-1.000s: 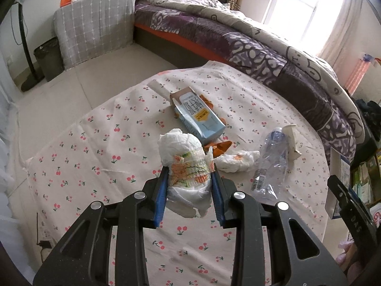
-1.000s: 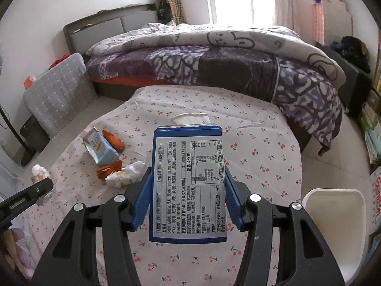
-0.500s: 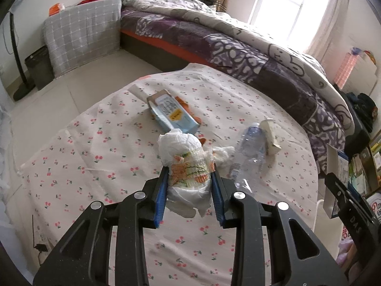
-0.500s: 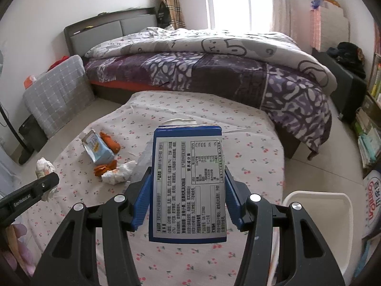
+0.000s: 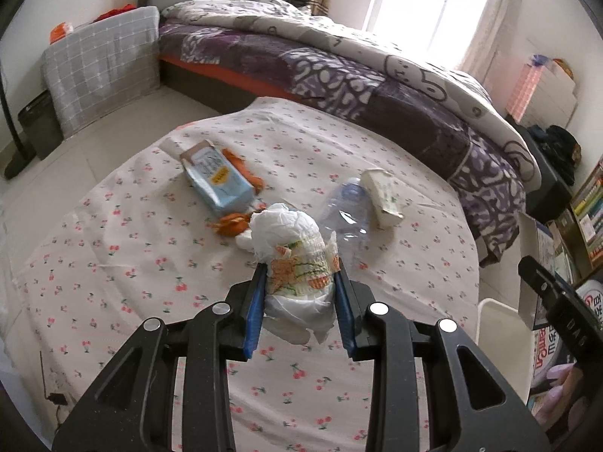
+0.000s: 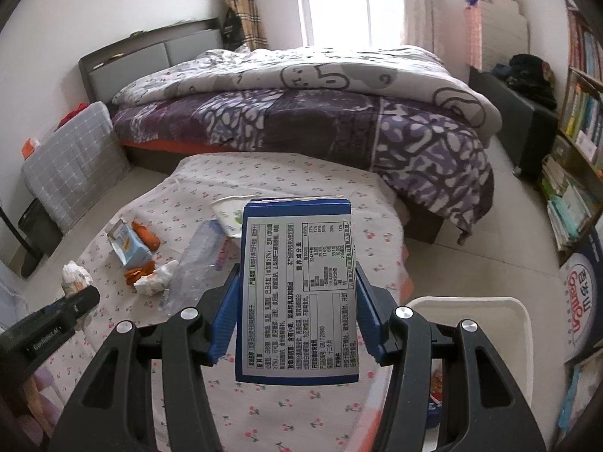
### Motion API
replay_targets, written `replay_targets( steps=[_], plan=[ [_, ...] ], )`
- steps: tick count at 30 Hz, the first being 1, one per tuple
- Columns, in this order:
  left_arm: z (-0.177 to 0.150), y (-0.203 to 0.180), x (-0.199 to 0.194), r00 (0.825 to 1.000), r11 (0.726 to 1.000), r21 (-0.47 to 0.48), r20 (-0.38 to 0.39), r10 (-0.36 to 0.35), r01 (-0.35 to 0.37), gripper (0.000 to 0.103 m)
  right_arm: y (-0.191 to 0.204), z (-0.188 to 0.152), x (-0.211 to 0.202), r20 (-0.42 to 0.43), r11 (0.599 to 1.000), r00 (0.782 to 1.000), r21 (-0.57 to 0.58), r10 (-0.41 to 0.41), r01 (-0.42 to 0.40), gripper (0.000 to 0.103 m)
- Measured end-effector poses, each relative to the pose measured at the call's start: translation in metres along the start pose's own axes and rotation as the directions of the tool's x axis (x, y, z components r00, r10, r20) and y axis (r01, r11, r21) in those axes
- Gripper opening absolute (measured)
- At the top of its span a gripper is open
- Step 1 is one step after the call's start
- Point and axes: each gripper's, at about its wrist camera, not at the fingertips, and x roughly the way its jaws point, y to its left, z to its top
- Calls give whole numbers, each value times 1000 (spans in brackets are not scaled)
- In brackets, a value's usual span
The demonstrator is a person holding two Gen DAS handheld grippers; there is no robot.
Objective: Collect trash
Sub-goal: 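Grasp and lift the white-and-blue box with the right tool while the left holds the tissue wad, then carry the tissue wad and the box over the white bin with both tools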
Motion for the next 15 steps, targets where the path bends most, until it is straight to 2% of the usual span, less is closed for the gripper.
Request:
replay_targets(
  steps=[15],
  plan=[
    [-24, -63, 11, 999, 993, 107, -24, -39, 41, 32, -86, 7, -23, -6, 988, 996, 125, -85, 85, 55]
  ],
)
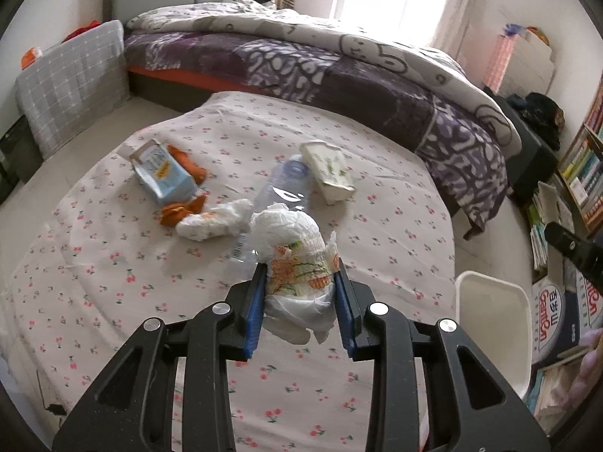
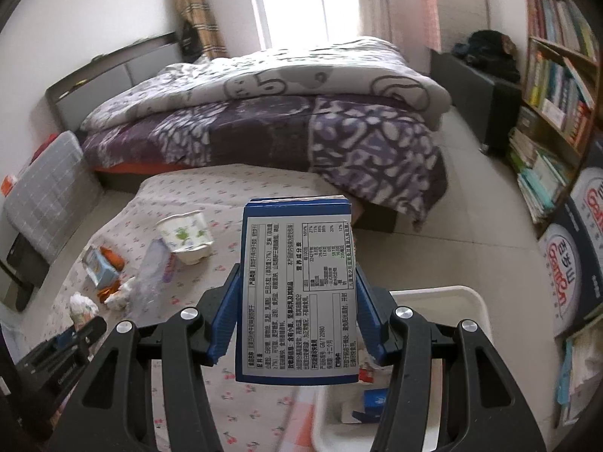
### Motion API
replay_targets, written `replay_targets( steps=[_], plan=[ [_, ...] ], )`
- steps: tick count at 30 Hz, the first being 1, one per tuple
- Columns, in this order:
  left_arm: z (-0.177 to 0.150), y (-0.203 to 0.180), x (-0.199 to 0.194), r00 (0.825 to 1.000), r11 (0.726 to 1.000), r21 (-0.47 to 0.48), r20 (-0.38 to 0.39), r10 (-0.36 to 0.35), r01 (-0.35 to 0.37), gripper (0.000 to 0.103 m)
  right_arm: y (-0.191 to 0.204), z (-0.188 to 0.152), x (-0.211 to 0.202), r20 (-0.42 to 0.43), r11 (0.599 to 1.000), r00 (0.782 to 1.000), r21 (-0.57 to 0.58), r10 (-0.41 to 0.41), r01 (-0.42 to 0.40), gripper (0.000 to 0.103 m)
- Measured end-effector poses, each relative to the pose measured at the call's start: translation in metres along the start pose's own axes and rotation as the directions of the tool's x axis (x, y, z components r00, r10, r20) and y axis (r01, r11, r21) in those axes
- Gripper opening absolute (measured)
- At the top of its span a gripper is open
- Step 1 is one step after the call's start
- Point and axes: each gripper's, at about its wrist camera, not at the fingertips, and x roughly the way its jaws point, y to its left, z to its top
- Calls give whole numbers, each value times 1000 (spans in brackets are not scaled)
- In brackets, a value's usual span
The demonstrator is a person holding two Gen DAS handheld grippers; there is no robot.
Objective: Collect trash
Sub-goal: 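Carry the tissue wad and the box over the white bin with both tools, then open both tools to drop the tissue wad and box into the bin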
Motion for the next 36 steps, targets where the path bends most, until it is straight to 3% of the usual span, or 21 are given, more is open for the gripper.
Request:
replay_targets(
  steps=[15, 23, 28, 36],
  plan=[
    [-28, -87, 6, 996, 987, 135, -34, -88, 92, 32, -89, 8, -26, 6, 982, 993, 151, -116, 114, 55],
    [-46, -134, 5, 988, 966, 210, -71, -139, 151, 32, -127, 11, -43, 30, 959, 985, 238, -169, 157, 79],
    [-57, -161, 6, 981, 954, 238, -96, -166, 184, 32, -148, 13, -52, 41, 943, 982, 289, -187, 167, 86],
    [-66, -192, 10, 973, 940, 259, -127, -193, 221, 32, -168, 14, -61, 47, 928, 981, 336, -186, 160, 87]
  ],
)
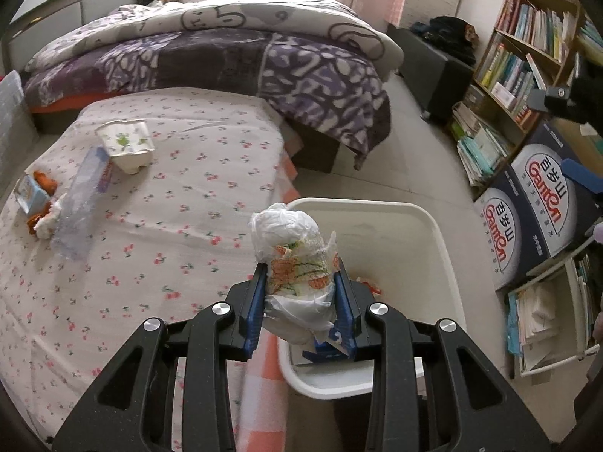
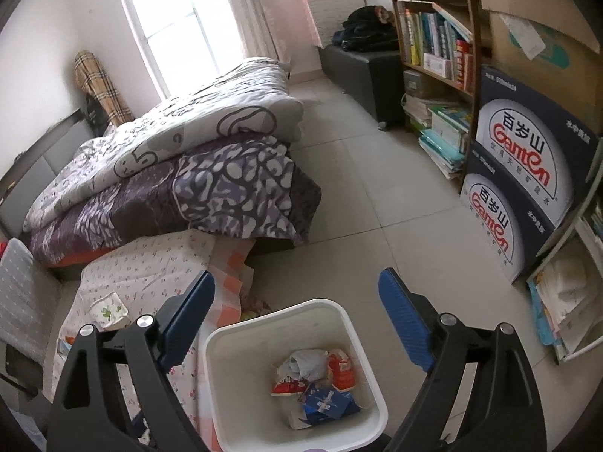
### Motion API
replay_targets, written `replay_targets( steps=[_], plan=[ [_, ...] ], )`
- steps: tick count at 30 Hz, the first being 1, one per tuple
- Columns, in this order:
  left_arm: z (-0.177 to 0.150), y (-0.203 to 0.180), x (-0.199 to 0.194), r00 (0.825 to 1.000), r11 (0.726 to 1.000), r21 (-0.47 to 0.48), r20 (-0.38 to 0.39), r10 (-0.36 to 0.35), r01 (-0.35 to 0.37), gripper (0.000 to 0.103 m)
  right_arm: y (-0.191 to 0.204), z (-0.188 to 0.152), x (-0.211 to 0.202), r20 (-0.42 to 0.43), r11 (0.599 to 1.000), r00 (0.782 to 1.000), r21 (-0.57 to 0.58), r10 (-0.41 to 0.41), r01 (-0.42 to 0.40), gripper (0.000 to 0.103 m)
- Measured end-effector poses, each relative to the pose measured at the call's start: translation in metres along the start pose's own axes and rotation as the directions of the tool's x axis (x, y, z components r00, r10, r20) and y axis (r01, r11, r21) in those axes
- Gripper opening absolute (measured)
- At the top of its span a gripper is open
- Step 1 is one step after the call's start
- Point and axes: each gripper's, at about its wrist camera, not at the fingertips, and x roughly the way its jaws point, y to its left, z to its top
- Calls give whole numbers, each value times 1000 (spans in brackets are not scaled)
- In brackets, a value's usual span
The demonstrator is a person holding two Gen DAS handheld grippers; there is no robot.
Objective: Collect trash
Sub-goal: 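Open both tools to drop the tissue wad and box into the bin, then move both open tools back over the bed toward the remaining trash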
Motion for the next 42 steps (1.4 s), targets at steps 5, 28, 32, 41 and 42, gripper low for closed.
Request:
replay_targets(
  steps=[5, 28, 32, 41, 42],
  plan=[
    [2, -17, 8, 999, 999, 6, -16, -36, 36, 32, -11, 3, -2, 9, 1000, 1000, 24, -9, 9, 88],
    [6, 27, -3, 994, 995, 9, 46, 99, -100, 72, 37, -12, 7, -17, 1000, 1000, 5, 21, -21, 92],
    [6, 57, -10, 987, 988, -31, 59, 151, -150, 75, 61, -23, 12, -35, 999, 999, -47, 21, -23, 92],
    [7, 133, -31, 972, 956, -194, 41, 230, -218, 76, 126, -56, 18, -65, 982, 997, -179, 51, -62, 92],
    [7, 140, -34, 970, 952, -207, 40, 239, -226, 76, 132, -59, 19, -69, 980, 996, -189, 54, -66, 92]
  ],
)
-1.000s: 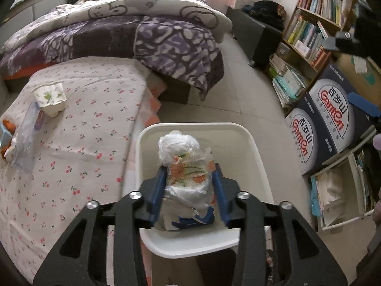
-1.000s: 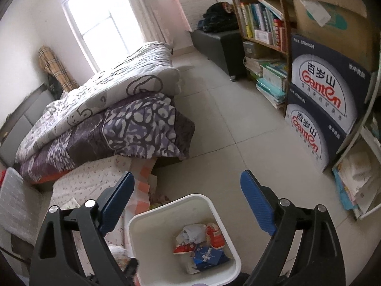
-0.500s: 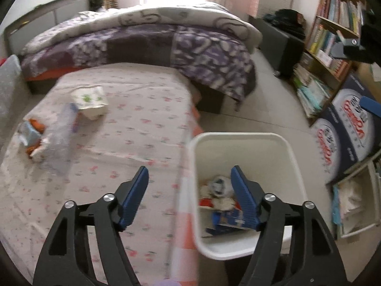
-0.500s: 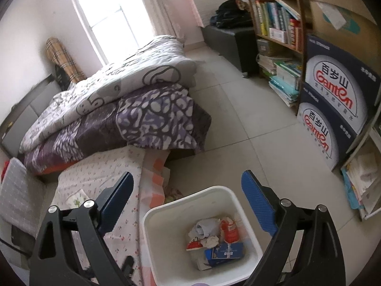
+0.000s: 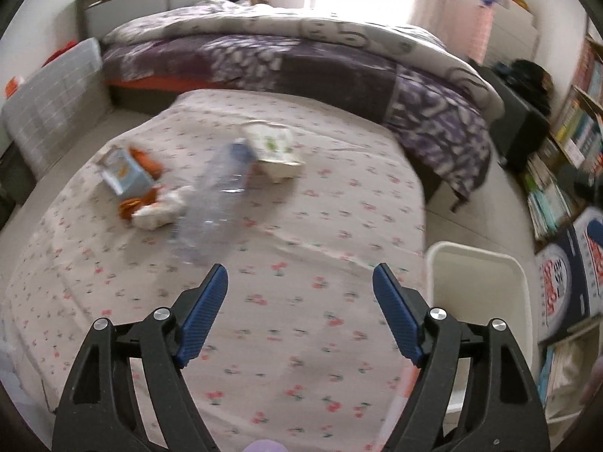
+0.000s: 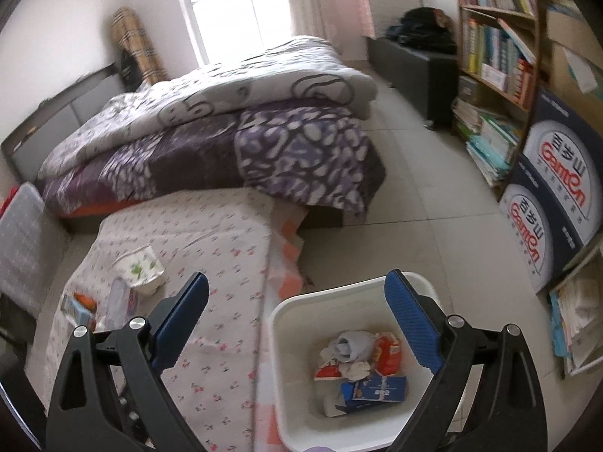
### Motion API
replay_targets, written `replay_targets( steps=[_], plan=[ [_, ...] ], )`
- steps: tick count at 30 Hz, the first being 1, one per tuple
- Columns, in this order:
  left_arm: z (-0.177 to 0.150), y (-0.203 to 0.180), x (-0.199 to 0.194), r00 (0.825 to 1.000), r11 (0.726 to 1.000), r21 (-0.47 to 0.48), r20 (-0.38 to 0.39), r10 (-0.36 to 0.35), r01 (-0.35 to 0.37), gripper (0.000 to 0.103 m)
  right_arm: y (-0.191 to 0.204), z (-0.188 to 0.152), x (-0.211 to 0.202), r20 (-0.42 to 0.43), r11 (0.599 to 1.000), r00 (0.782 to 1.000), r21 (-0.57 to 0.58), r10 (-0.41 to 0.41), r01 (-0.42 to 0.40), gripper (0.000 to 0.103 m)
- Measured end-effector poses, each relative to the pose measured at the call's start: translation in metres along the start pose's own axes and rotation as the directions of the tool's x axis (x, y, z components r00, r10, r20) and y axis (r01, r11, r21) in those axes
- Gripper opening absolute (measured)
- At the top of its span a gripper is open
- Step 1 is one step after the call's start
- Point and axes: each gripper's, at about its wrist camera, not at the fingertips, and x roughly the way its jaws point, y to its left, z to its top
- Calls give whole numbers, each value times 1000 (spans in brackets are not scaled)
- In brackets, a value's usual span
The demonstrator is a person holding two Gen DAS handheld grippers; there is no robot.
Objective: Collect trash
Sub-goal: 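Move both open tools back over the bed toward the remaining trash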
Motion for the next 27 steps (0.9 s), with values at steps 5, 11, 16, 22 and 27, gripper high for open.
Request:
replay_targets(
  steps=[5, 11, 16, 22, 27],
  plan=[
    [5, 28, -3, 999, 998, -44, -3, 35, -35, 77, 32, -11, 6, -12, 998, 1000, -63, 19, -20, 92],
    [5, 60, -2, 997, 995, -78, -25, 68, -69, 77, 62, -24, 12, -31, 993, 999, -112, 43, -46, 92],
    [4, 88, 1, 994, 990, -98, -49, 99, -104, 77, 88, -35, 21, -54, 986, 997, -153, 56, -64, 92],
    [1, 124, 3, 988, 978, -160, -97, 116, -131, 77, 125, -50, 29, -74, 974, 993, -200, 92, -105, 92],
    [-1, 159, 3, 980, 962, -216, -140, 138, -166, 81, 159, -66, 35, -98, 957, 987, -250, 128, -149, 92]
  ],
)
